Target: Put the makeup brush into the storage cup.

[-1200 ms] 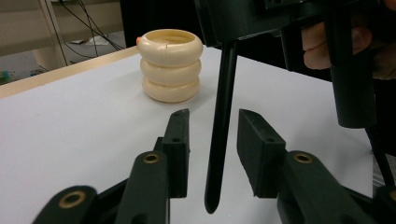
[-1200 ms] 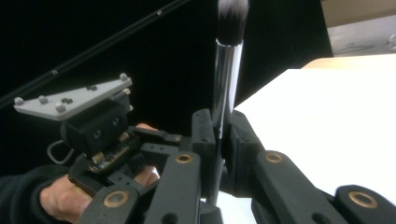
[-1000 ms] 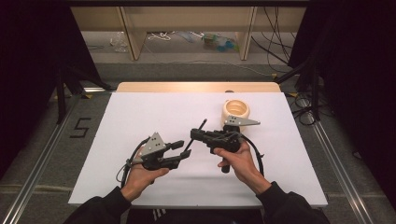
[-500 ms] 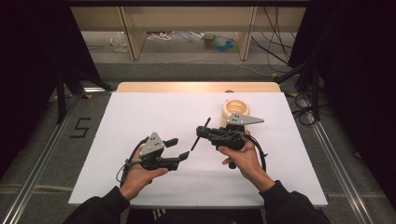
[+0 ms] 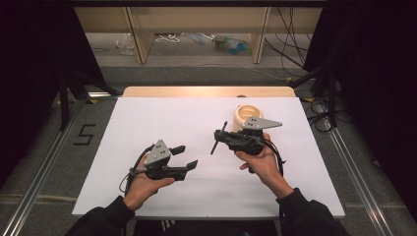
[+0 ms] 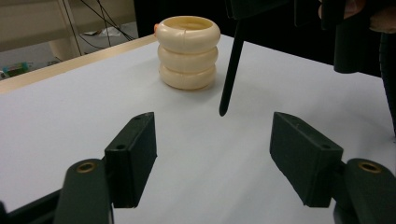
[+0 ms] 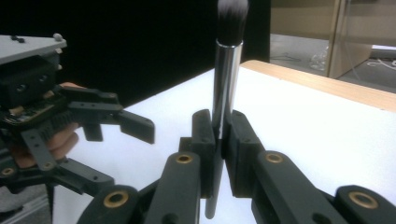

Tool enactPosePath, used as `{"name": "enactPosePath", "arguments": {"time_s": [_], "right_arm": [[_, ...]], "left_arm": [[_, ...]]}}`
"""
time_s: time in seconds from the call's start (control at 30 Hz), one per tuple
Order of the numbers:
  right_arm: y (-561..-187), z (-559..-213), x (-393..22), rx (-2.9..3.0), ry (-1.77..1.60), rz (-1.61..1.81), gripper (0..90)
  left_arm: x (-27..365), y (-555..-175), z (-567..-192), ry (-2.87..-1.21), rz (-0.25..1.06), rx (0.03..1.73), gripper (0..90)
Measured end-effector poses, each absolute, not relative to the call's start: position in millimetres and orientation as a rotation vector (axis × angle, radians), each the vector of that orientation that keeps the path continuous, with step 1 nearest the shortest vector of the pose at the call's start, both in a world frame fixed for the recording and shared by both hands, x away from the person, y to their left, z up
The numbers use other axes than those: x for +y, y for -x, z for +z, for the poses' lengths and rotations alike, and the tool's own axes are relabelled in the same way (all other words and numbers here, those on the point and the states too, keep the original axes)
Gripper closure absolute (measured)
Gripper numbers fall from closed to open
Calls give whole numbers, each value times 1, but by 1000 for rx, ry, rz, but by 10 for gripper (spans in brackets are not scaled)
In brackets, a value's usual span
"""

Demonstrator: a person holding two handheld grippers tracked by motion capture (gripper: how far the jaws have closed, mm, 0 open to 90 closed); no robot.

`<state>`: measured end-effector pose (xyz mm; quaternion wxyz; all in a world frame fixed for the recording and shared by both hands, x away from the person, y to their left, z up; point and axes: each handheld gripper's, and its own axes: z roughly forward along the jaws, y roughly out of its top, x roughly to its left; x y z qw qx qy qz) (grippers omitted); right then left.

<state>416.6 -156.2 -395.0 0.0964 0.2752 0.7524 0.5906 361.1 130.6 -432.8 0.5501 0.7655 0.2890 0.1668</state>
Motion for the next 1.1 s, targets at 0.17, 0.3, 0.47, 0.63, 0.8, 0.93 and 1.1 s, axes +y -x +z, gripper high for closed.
{"name": "enactPosePath", "arguments": {"time_s": [0.17, 0.3, 0.47, 0.63, 0.8, 0.93, 1.1], "right_arm": [[-417, -390, -162, 2235, -806, 1682, 839], [-417, -388, -164, 2226, -792, 1665, 839], [-419, -386, -168, 2233, -799, 1636, 839], [-421, -384, -171, 2232, -809, 1614, 839], [-423, -380, -176, 2233, -817, 1591, 839], [-424, -379, -179, 2241, -829, 1553, 838], [-426, -378, -181, 2255, -839, 1539, 839]], "left_arm": [[132, -358, -434, -1829, 384, 673, 316], [133, -356, -435, -1840, 374, 669, 309], [135, -355, -436, -1849, 374, 676, 294], [138, -353, -437, -1855, 368, 677, 288], [139, -351, -437, -1854, 368, 685, 286], [140, -349, -437, -1849, 362, 698, 279], [142, -350, -436, -1857, 375, 689, 266]]}}
